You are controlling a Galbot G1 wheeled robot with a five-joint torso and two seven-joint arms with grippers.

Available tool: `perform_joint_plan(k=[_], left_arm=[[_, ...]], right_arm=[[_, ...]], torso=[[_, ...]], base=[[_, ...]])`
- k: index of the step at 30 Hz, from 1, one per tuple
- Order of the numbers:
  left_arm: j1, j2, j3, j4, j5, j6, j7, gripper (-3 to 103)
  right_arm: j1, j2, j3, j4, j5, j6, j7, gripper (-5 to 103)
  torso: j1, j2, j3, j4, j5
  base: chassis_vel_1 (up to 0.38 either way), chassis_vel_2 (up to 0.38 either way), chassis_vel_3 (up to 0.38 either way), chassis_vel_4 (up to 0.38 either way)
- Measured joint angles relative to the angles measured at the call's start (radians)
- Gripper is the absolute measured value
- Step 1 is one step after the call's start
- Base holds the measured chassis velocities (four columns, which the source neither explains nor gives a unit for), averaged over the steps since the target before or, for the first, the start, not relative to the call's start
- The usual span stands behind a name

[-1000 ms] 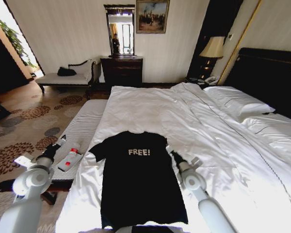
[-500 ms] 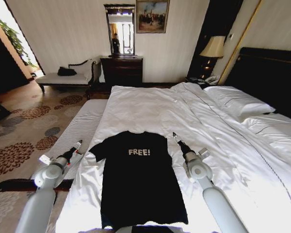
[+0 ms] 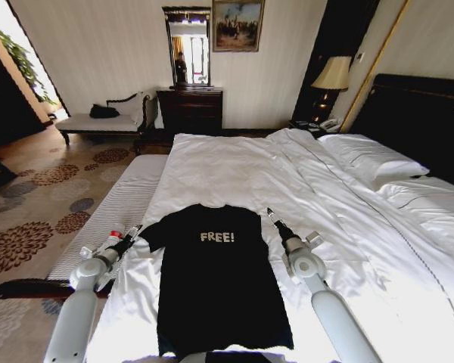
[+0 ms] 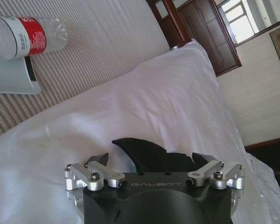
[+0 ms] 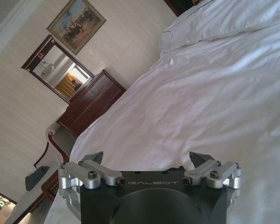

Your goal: Fold the clothes on the bed.

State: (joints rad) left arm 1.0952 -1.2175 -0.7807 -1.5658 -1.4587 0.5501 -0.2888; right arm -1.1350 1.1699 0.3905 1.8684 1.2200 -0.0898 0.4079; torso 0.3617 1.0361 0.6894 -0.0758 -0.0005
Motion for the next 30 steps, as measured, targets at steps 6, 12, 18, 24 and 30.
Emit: perform_joint_plan(k=[6, 12, 18, 24, 30], left_arm=[[-0.010, -0.002, 0.017, 0.015, 0.020, -0.030, 0.031, 87], [-0.008, 0.003, 0.020, 0.015, 0.029, -0.037, 0.051, 66], [-0.006, 0.009, 0.024, 0.015, 0.046, -0.051, 0.071, 49], [0.003, 0.027, 0.028, 0.001, 0.096, -0.063, 0.126, 28], [-0.008, 0.057, 0.045, -0.009, 0.101, -0.056, 0.142, 6]], right_arm=[[0.007, -0.003, 0.001, -0.003, 0.004, 0.015, -0.012, 100], [0.005, 0.002, 0.000, -0.004, 0.004, 0.019, -0.016, 100], [0.006, 0.005, -0.002, -0.006, 0.004, 0.027, -0.022, 100], [0.009, 0.002, -0.005, -0.007, 0.001, 0.027, -0.022, 100], [0.008, 0.002, -0.006, -0.007, -0.001, 0.025, -0.022, 100]], torso=[[0.000, 0.000, 0.000, 0.0003, -0.0001], [0.000, 0.000, 0.000, 0.0003, 0.0000], [0.000, 0.000, 0.000, 0.0002, -0.0001], [0.000, 0.000, 0.000, 0.0003, -0.0001], [0.000, 0.000, 0.000, 0.0002, -0.0001]], base=[[0.000, 0.000, 0.000, 0.000], [0.000, 0.000, 0.000, 0.000], [0.000, 0.000, 0.000, 0.000], [0.000, 0.000, 0.000, 0.000], [0.000, 0.000, 0.000, 0.000]])
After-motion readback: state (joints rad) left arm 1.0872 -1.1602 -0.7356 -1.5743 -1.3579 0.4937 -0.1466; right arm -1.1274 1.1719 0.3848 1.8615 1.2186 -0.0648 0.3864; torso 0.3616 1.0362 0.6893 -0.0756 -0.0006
